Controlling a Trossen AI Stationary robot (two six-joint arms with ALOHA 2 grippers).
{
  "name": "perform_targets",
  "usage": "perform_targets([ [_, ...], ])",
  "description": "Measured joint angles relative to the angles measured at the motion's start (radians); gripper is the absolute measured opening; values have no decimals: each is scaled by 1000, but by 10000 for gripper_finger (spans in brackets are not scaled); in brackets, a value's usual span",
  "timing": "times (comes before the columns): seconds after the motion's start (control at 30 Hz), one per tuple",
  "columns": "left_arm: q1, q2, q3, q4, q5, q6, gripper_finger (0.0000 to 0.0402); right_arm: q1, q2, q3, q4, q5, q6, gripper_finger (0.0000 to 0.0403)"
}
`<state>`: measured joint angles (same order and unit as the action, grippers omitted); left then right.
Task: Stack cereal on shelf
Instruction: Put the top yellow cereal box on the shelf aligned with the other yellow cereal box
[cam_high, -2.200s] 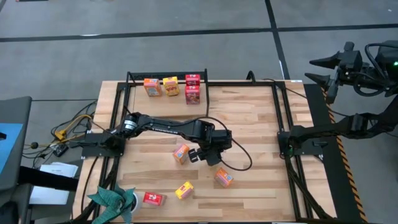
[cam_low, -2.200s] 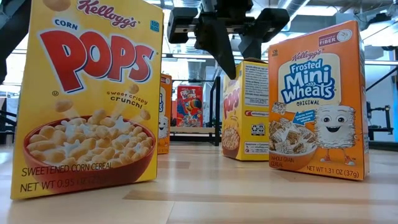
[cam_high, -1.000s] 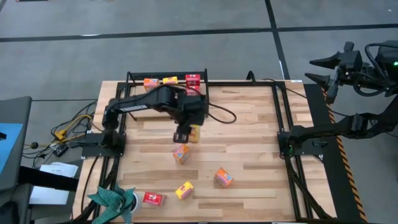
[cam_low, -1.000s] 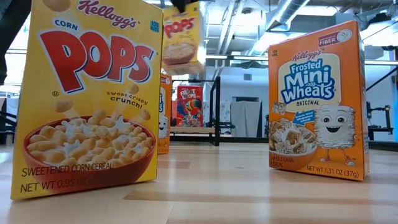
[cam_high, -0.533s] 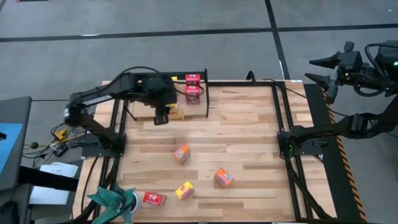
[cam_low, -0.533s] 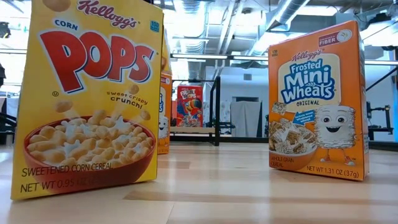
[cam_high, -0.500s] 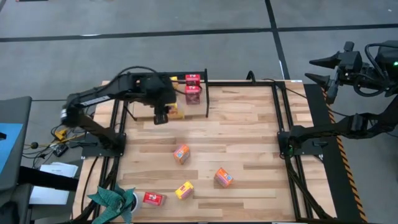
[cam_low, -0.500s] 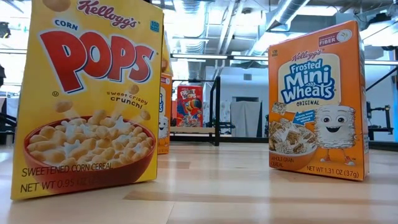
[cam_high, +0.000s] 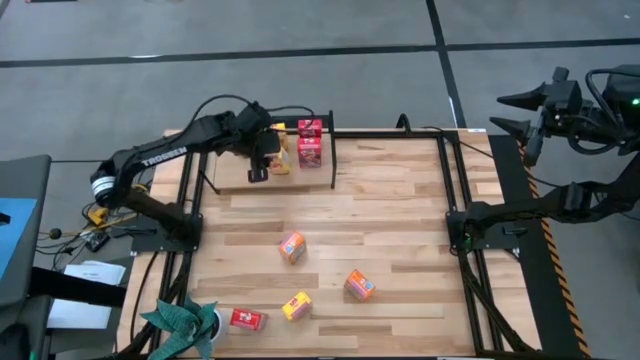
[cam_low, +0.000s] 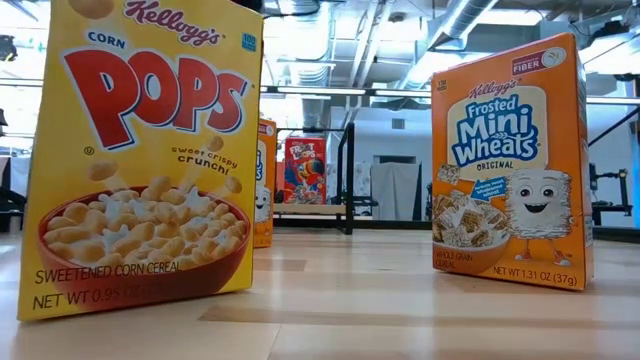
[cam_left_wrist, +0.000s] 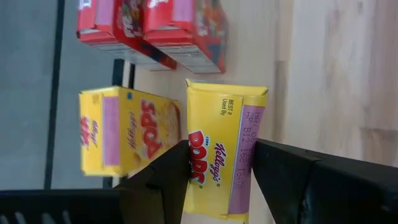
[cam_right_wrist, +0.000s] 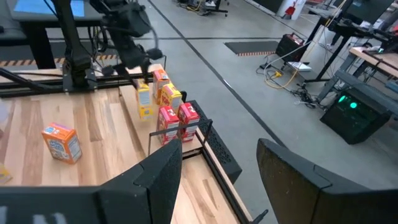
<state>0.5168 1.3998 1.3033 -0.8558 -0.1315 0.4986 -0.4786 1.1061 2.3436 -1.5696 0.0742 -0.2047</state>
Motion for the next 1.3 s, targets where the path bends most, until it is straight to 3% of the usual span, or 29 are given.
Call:
perform_targets([
  [0.33,70,43,0,22,19,147,155,0,0,0,9,1,13,232],
  [0.8,96,100,15,21,15,177,155,0,0,0,8,4,13,232],
  [1.03,90,188,109,-52,15,171,155,0,0,0,7,5,14,232],
  [1.3,91,202,145,-63,-11,186,155,0,0,0,7,5,21,232],
])
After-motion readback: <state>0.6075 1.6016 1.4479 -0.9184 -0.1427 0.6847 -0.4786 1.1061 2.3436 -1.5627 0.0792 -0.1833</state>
